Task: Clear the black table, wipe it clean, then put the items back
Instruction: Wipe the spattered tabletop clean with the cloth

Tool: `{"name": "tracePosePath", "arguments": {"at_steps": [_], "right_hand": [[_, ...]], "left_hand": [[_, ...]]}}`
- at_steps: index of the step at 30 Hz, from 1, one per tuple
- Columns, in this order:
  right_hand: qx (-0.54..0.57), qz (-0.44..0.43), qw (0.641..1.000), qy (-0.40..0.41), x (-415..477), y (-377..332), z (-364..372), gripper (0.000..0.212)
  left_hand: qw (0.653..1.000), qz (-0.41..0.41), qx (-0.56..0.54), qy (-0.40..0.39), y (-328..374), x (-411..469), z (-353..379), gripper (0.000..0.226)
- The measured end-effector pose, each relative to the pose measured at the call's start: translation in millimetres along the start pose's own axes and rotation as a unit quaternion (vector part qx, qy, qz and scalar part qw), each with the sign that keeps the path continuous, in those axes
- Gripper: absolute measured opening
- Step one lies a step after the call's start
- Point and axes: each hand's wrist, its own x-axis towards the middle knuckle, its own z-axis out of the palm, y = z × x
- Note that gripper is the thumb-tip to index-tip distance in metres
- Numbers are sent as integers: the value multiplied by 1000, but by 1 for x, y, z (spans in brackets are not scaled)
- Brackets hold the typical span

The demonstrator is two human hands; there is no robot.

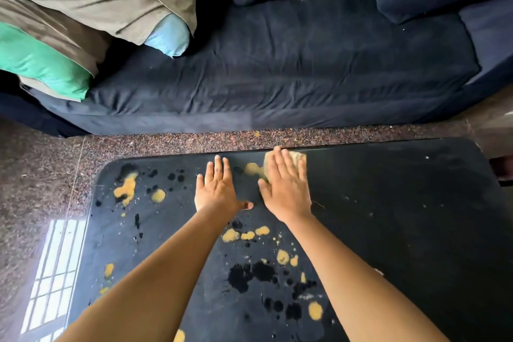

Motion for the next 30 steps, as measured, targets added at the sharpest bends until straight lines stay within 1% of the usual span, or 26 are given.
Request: {"name": "tracePosePath", "arguments": {"at_steps": [2, 3, 4, 6, 8, 9, 10, 12, 14, 15, 16, 17, 19, 20, 21, 22, 23, 24, 26, 28, 29, 30], "right_hand": [[-21, -62, 997, -35, -2, 12, -3, 63], [-33, -64, 997, -41, -3, 25, -5, 61], [-39, -39, 998, -39, -3, 36, -7, 59], [-16, 60, 998, -24, -3, 48, -8, 59], [23, 136, 990, 9, 1, 34, -5, 60], [39, 146, 988, 24, 5, 20, -2, 61], [49, 129, 990, 30, 8, 6, 0, 62], [45, 29, 999, 1, 10, -13, 3, 61], [15, -69, 997, -40, 11, -6, -2, 60], [-6, -87, 995, -55, 10, 6, -4, 60], [-20, -76, 995, -56, 10, 20, -4, 60], [-22, -33, 998, -45, 8, 33, -5, 59], [7, 87, 996, -5, 8, 47, -5, 59], [20, 128, 991, 16, 9, 45, -4, 59], [27, 152, 988, 33, 11, 38, -1, 60], [34, 154, 987, 41, 14, 28, 1, 62], [38, 134, 990, 36, 16, 17, 3, 63], [37, 95, 995, 22, 18, 7, 3, 63], [24, -10, 1000, -14, 18, -5, 3, 63], [-4, -99, 994, -51, 18, 7, -2, 63], [-22, -124, 990, -68, 16, 20, -3, 61], [-31, -119, 990, -73, 14, 35, -4, 60]], "left_hand": [[1000, 0, 2, -18, -1, 5, 0, 125], [1000, 0, 0, -24, -1, 5, 1, 125], [1000, -2, -3, -28, -1, 6, 1, 125], [999, -3, -7, -36, 0, 7, 2, 124], [999, -2, -6, -40, 0, 8, 2, 123], [999, -1, -3, -42, 0, 8, 3, 123], [999, 0, 0, -45, 0, 9, 2, 122], [999, -1, 3, -51, -1, 9, 3, 122], [998, -2, 5, -55, 0, 9, 3, 122], [998, -3, 5, -58, 0, 9, 3, 121], [998, -3, 5, -59, 0, 10, 3, 121], [998, -3, 5, -61, 0, 9, 3, 121], [998, -4, 4, -62, 0, 10, 3, 122], [998, -4, 5, -62, 0, 11, 3, 122], [998, -3, 6, -63, 0, 11, 3, 122], [998, -3, 6, -64, 1, 12, 3, 122], [998, -4, 7, -64, 1, 12, 4, 122], [998, -4, 9, -64, 1, 11, 4, 122], [998, -6, 9, -65, 0, 11, 4, 123], [998, -5, 10, -65, 1, 11, 3, 122], [998, -4, 11, -67, 1, 10, 3, 122], [998, -3, 12, -68, 1, 10, 2, 122]]}}
